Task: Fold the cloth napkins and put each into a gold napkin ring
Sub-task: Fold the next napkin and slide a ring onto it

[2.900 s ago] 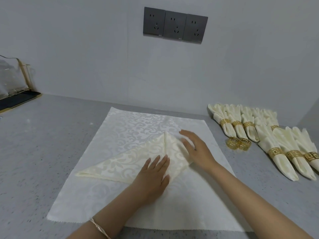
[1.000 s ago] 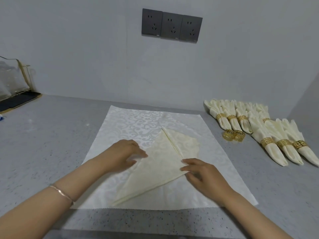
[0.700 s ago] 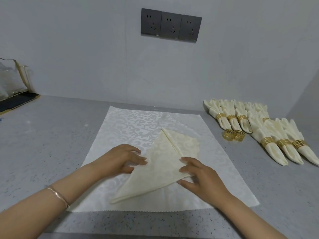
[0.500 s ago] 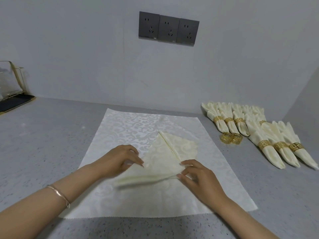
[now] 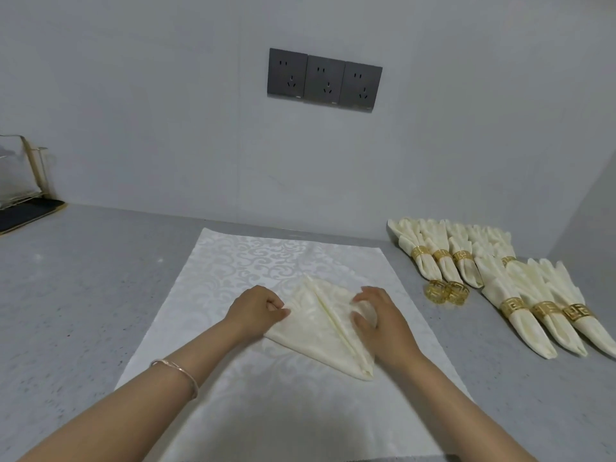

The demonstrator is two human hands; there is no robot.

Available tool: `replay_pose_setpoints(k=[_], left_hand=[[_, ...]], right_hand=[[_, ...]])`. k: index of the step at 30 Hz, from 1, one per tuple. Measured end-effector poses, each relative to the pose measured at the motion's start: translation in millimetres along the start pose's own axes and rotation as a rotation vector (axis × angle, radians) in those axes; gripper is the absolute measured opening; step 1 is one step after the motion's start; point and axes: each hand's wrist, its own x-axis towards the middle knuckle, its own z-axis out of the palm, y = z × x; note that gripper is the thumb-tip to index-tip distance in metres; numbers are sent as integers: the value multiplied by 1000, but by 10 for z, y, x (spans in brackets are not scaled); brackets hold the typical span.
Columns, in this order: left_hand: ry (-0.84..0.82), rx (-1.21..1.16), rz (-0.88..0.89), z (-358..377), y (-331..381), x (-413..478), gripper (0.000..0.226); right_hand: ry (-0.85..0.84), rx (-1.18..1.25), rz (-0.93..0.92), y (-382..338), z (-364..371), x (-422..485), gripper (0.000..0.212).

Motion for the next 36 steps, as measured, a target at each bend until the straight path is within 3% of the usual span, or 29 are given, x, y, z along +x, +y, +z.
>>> replay_pose_setpoints(k=[4,14,20,28,36], left_hand=[[43,70,-23,78,79,70,12],[122,253,52,153,281,319,16],[138,347,63,288,206,109,54],[-128,290,-50,460,398,-535,79],[-180,380,1,595,424,-612,74]], right_hand=[[-112,-27,154,171,-9,381,36],[-131,127,189,156,-168,92,25],[-63,43,190,111,-76,186,29],[65,206,183,134,165,311,29],[147,201,217,109,292,267,25]])
